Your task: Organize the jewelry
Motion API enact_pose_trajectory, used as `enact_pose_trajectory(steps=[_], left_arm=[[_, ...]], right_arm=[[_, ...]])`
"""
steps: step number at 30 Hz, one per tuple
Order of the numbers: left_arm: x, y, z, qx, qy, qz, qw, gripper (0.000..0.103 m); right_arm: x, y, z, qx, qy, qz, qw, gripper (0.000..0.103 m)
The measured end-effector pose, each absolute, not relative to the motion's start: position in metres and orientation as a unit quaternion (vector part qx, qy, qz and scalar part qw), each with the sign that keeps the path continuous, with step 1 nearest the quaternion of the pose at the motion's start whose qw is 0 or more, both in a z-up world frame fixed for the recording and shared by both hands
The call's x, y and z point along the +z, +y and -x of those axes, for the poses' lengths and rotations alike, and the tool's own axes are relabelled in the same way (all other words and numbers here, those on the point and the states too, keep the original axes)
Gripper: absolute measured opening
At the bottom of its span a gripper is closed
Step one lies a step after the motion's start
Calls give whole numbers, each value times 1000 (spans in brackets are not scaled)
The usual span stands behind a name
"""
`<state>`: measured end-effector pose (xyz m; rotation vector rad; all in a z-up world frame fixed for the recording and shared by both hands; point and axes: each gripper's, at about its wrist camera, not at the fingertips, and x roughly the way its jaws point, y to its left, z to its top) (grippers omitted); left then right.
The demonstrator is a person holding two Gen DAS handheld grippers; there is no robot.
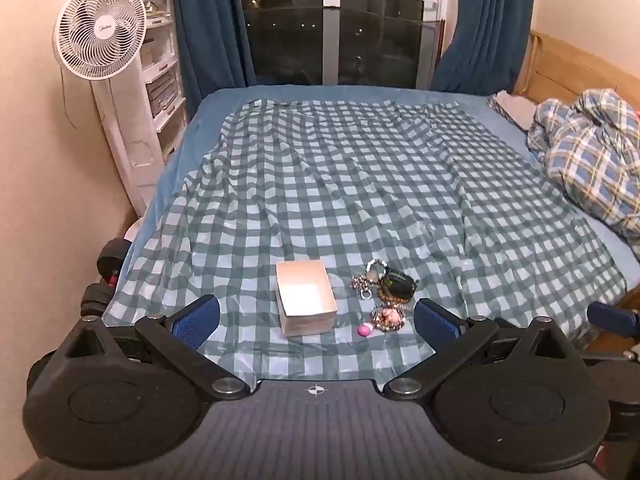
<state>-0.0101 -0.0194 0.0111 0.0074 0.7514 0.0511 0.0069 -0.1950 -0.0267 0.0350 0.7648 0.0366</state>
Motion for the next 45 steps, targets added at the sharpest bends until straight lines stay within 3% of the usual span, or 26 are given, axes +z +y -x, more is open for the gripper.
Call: enact_pose_trajectory(steps=[45], left_arm=[[-15,-34,-1,26,403,-9,915,79]], right_arm=[[-50,-201,-9,38,408,-38,911,103]])
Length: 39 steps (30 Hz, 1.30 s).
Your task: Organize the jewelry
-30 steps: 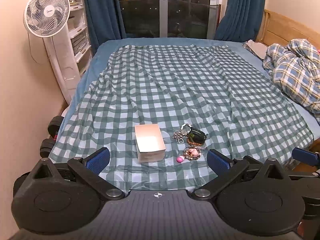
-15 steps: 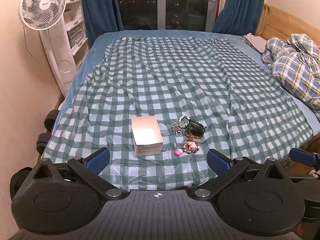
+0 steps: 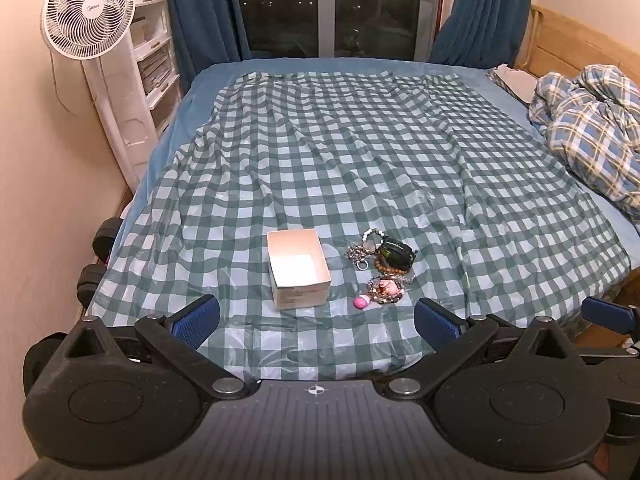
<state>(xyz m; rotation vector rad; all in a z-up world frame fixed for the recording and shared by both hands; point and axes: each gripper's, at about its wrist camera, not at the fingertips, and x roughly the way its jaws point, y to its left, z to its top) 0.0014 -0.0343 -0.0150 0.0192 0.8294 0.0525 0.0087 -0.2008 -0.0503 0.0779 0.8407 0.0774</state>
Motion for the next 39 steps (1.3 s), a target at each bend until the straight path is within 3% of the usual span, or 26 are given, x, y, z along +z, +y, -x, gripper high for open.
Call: enact_pose_trajectory(steps=[23,39], left_arm=[[-24,-28,1,27,407,-3,913,79],[-92,-13,-32,38,416,5,909,79]], right_arm=[[-56,-199,-11,49,412,-28,909,103],[-128,-179,-47,75,435,-24,897,103]])
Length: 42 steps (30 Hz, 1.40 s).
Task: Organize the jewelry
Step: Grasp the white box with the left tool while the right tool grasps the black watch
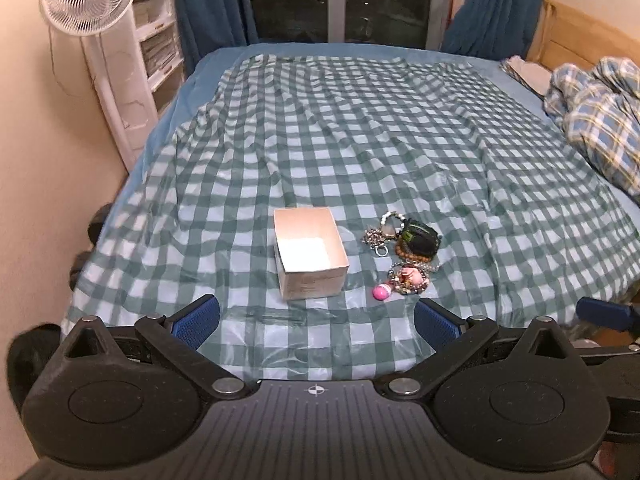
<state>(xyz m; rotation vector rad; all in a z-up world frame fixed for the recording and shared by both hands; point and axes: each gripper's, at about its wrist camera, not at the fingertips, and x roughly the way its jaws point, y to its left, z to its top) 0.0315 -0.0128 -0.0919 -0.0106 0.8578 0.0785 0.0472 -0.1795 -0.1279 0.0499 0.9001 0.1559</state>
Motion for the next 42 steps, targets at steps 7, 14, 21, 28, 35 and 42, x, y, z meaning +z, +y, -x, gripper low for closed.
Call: enact_pose_trajectory(steps=[7,14,21,28,35,42], left_arm=[[-161,-24,-48,99,368,-94,920,79],[-218,8,-92,45,422,34,905,79],[-269,-2,-125,87,353,-49,930,79],[-301,-26,-143,62,306,-120,942,79],[-322,-19,-171,69,333,-73,938,79],[-315,-5,-189,52,326,-57,942,76]], right_arm=[[-205,-171,-74,59,429,30,901,103],[-249,-204,-108,116,391,-59,911,103],[-273,-225,-148,120,376,-82,915,103],[-295,-223,-184,134,391,-81,907,103],[-306,-212,-207,162,369,-66,913,103],[-313,-202,-237,175,350,-21,920,103]])
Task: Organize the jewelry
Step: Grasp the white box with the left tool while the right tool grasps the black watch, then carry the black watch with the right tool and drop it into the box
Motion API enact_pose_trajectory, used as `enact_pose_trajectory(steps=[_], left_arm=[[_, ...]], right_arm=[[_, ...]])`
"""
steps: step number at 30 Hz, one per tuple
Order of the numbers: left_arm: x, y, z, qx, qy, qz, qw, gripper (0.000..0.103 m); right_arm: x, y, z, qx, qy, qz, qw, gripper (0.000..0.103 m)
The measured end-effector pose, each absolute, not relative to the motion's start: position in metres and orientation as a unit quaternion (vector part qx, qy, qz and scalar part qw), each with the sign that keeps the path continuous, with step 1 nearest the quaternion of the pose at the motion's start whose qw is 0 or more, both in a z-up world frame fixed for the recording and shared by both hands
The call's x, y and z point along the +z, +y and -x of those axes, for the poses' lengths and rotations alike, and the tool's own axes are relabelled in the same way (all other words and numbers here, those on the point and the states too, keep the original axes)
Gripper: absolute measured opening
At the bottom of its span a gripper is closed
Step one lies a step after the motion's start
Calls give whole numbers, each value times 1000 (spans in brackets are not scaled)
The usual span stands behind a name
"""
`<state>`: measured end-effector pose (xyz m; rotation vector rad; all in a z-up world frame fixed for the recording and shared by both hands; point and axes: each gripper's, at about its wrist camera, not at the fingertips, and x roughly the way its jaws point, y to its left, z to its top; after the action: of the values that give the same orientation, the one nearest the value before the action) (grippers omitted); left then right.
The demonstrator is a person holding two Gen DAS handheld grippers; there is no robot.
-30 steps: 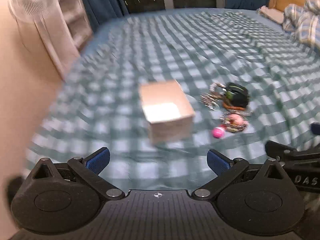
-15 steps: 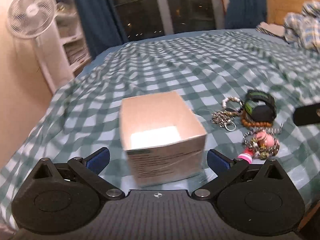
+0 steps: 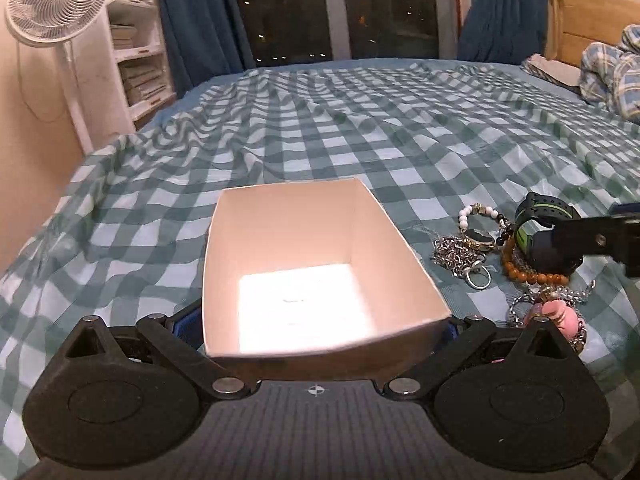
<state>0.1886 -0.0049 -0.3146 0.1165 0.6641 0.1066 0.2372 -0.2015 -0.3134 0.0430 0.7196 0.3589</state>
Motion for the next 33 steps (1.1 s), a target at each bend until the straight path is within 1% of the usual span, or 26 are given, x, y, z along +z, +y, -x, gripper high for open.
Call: enact_pose_trajectory(steps=[1,3,5,6,9,16,23,28,33], left_arm=[[-318,-3,-191,45,334,-57,940,71],[-321,0,-190,31,335,-54,940,68],[-318,-1,-186,15,321,-61,945,62],[-317,-3,-185,8,316,-71,946,60],[-318,-10,-181,-3,299,-93,950,60],[-314,-17,-180,-40,310,-102,944,57],[-306,-23,-170,-63,305,-116,943,58],[-300,-20,-169,-76,330,-98,936,58],[-282,-19,-155,-86,299,-88,946,58]], right_arm=[[-314,-200,-242,179,349,-16,920,103],[-317,-199,-249,180,349,-4,920,103],[-323,-197,-256,177,353,17,919,103],[-327,-195,-261,178,360,25,915,103],[-337,-192,-271,184,375,34,908,103],[-332,-195,-270,188,366,28,911,103],[-289,-207,-250,202,327,3,923,103],[-254,-213,-235,201,332,-12,921,103],[-201,-202,-215,218,319,-20,922,103]])
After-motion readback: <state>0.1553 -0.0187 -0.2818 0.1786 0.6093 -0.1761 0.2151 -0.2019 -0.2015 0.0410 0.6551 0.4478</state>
